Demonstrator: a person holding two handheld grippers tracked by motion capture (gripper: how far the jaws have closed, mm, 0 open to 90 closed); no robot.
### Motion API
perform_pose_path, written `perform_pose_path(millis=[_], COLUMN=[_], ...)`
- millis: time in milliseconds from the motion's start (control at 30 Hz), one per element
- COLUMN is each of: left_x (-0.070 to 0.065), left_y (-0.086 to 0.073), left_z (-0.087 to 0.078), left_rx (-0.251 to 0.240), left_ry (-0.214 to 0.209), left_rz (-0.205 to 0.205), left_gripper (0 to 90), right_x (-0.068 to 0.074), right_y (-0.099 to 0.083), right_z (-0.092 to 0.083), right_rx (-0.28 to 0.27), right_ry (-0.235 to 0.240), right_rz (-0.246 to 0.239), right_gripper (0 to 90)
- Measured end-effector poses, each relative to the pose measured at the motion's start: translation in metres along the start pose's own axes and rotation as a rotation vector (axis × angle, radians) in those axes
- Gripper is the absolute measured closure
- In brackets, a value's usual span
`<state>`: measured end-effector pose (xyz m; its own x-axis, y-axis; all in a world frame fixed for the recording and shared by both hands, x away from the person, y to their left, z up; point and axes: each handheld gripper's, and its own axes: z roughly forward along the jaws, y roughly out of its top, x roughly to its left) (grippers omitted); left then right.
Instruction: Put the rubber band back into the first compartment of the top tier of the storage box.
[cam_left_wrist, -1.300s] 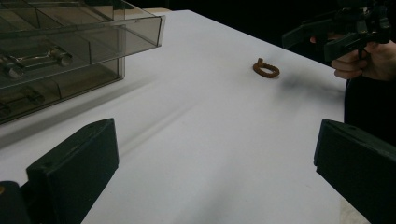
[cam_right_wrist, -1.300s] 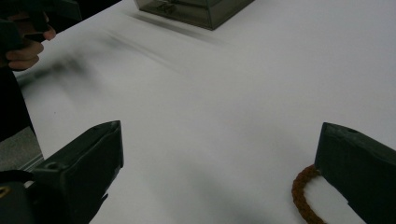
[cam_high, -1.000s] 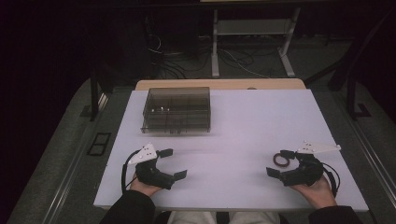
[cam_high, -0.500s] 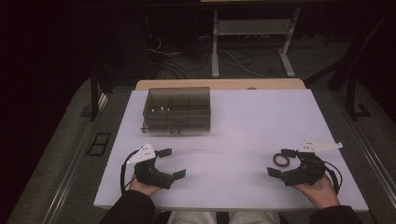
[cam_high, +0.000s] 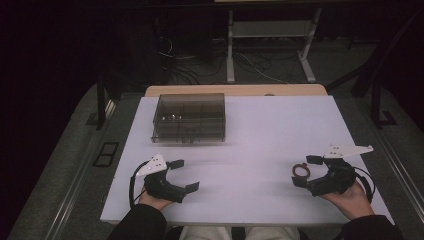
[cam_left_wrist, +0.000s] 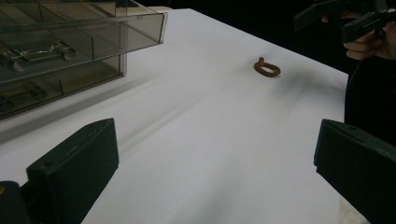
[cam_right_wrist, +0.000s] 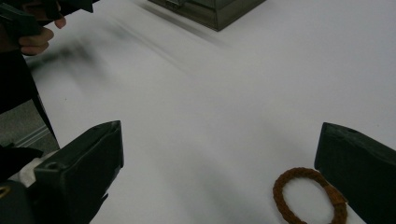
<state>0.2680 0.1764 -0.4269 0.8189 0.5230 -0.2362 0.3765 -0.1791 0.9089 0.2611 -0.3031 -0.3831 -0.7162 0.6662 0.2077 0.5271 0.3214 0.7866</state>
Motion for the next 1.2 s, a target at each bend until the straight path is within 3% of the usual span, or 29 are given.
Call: perform_pose_path(millis=[500, 1200], left_x=[-0.002, -0.002], left_y=[-0.002, -0.002], left_z=[0.001, 0.001], left_rx=[0.017, 0.021], left_ry=[-0.006, -0.013], left_rz=[0.003, 0.006], left_gripper=[0.0, 0.0], right_x=[-0.011, -0.017], right_y=[0.010, 0.012], right_z=[0.004, 0.022], right_rx=[0.127, 0.275], right_ry=[0.010, 0.062], right_rz=[-0.050, -0.077], right_gripper=[0.6, 0.6])
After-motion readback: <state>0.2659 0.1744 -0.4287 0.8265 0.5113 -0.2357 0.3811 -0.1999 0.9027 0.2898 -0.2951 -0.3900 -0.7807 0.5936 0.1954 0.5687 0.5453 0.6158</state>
